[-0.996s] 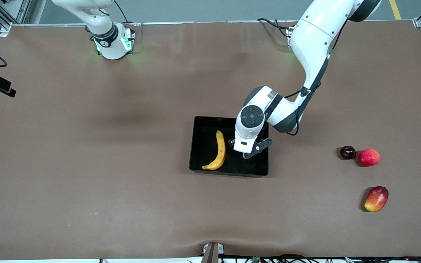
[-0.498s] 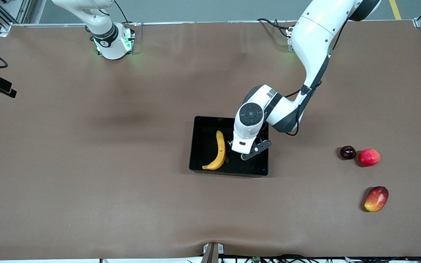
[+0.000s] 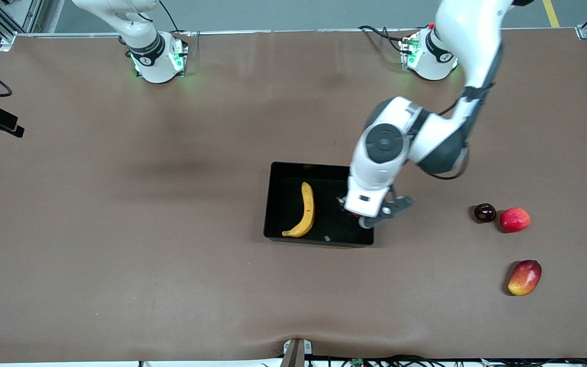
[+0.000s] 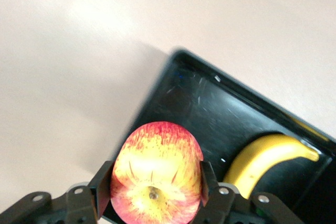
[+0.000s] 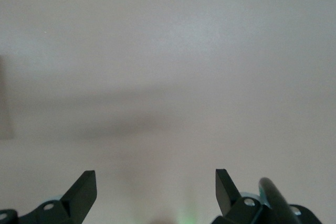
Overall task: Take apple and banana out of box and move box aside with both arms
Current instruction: 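Carry the apple and set it beside the red apple and plum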
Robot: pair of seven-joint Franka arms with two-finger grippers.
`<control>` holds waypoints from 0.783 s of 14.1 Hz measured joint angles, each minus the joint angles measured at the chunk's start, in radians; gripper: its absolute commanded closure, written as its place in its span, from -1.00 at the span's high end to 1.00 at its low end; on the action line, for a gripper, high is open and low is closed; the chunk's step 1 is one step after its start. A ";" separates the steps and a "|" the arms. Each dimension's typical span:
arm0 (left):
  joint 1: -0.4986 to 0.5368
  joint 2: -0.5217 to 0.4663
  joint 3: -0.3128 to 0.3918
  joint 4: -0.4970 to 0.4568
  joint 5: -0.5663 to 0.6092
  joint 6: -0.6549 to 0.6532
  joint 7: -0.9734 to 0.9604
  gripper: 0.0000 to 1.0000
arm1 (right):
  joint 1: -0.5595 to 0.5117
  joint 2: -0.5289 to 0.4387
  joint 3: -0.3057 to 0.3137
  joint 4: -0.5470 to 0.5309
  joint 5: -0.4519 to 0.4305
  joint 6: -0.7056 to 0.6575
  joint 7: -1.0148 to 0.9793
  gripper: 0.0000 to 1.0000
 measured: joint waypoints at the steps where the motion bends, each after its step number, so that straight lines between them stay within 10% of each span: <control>1: 0.038 -0.006 0.001 0.000 0.000 -0.019 0.065 -1.00 | 0.000 0.001 0.000 0.000 0.000 0.000 0.000 1.00; 11: 0.331 0.118 0.006 -0.022 0.075 -0.006 0.381 -1.00 | 0.000 0.006 0.002 0.001 0.000 0.000 0.000 1.00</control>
